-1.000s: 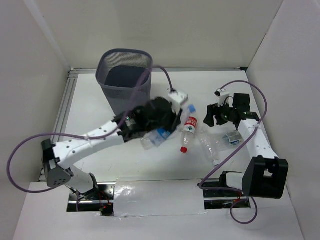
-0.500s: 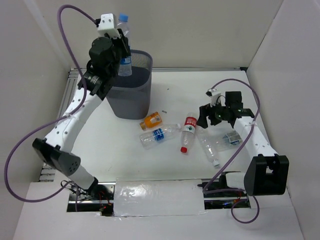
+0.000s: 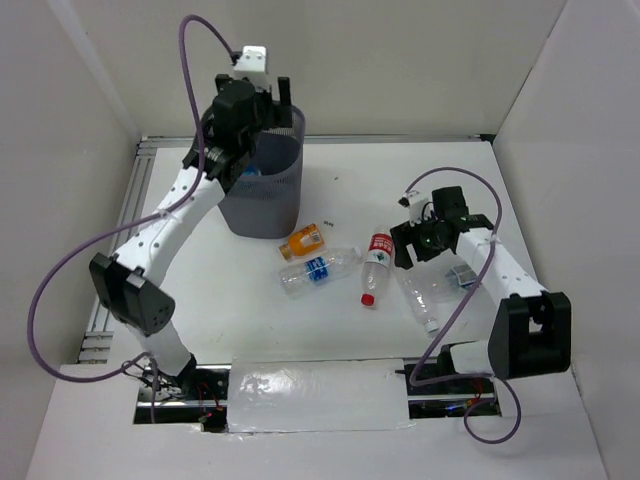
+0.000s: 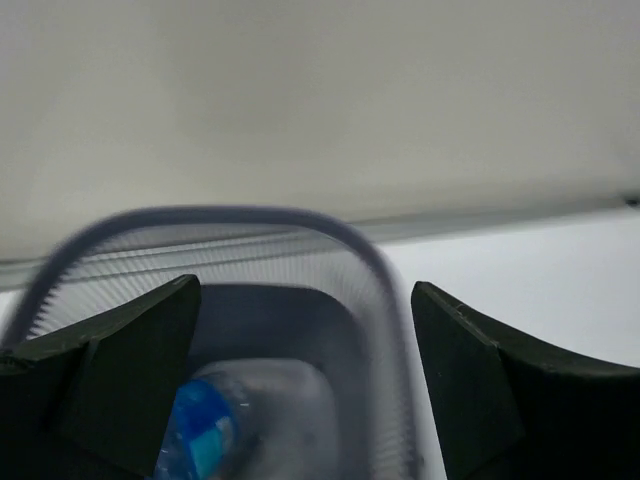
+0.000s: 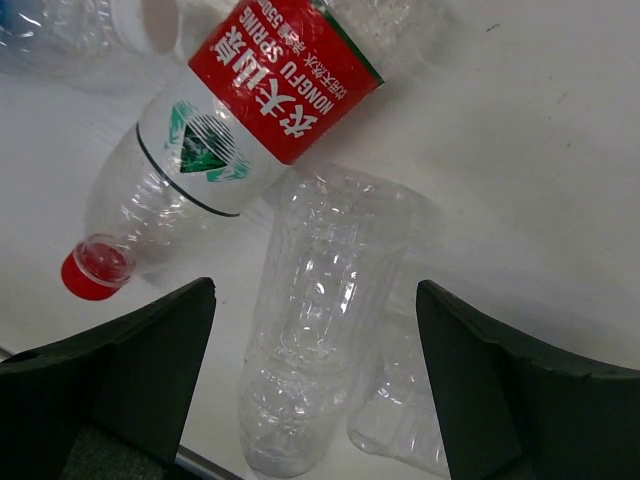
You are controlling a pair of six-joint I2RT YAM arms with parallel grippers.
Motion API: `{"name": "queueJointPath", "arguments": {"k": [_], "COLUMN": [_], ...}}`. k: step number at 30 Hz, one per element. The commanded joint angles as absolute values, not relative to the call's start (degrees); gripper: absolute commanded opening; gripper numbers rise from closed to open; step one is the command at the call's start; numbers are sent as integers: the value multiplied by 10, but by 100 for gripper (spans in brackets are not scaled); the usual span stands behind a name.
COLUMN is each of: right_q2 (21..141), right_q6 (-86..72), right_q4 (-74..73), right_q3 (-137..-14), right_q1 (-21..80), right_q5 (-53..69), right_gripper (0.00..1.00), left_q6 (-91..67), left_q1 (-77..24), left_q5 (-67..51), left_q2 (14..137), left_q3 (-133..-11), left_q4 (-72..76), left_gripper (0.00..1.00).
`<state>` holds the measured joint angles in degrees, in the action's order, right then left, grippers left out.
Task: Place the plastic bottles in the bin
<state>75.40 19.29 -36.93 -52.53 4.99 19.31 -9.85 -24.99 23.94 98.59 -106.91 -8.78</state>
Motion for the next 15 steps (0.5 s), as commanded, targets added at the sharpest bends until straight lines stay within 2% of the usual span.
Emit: {"name": "queueJointPath", "arguments": {"k": [1, 4, 8, 13, 15], "right_q2": [782, 821, 868, 910, 920], "right_q6": [218, 231, 226, 213, 198], "right_q4": [-414, -430, -417, -381, -374], "right_q3": [-561, -577, -575, -545, -545], "right_q1": [66, 78, 90, 110, 117], "right_q5": [151, 151, 113, 83, 70], "right_gripper": [88, 87, 85, 80, 74], "left_q6": [-38, -48, -86, -128, -134], "left_q1": [-337, -418, -517, -577, -596], "left_q5": [149, 104, 141, 193, 201], "left_q2": [884, 826, 754, 714, 714], "left_q3": [-1034, -927, -730, -648, -623], "left_q4": [-71, -99, -88, -88, -88], "left_gripper": [99, 97, 96, 96, 96]}}
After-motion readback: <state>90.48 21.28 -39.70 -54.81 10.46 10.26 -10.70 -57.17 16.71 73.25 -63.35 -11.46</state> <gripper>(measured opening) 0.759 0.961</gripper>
